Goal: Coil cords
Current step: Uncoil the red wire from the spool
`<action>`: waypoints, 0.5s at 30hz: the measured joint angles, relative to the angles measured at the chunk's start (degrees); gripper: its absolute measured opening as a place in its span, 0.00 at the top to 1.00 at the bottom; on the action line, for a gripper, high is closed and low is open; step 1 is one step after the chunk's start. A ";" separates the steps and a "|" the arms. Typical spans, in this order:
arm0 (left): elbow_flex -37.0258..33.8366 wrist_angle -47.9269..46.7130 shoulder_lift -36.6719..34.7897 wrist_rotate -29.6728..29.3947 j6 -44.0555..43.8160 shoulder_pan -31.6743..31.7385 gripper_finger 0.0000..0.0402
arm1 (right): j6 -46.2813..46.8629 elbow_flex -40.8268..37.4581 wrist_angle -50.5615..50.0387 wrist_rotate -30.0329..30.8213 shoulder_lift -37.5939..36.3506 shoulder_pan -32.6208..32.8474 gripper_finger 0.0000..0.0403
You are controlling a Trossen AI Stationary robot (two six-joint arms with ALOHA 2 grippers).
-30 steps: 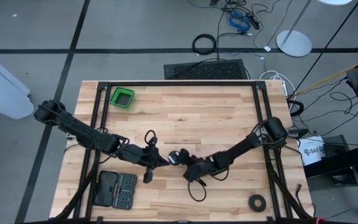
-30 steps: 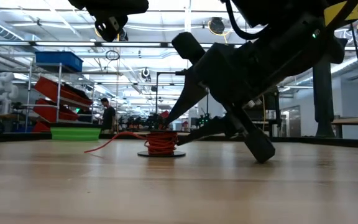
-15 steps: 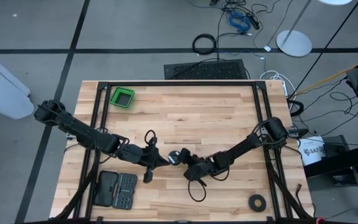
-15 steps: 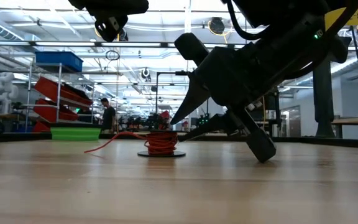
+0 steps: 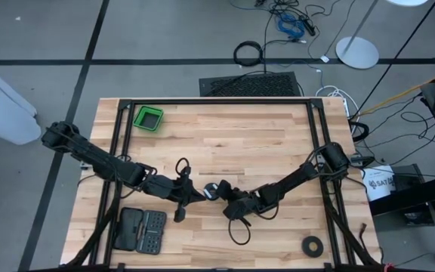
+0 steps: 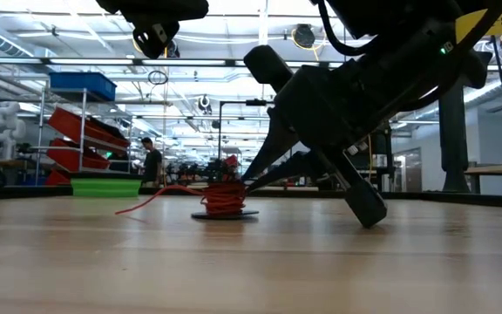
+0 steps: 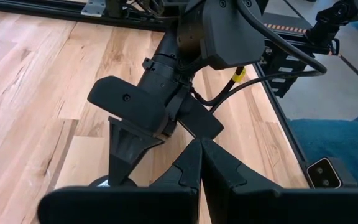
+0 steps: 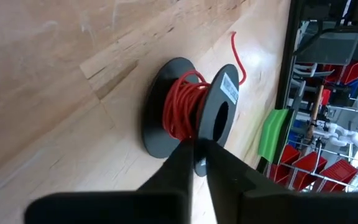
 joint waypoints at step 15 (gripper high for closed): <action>0.00 2.28 1.03 -0.82 -4.14 0.01 0.97 | 2.41 -0.33 0.45 7.22 -2.00 2.71 1.00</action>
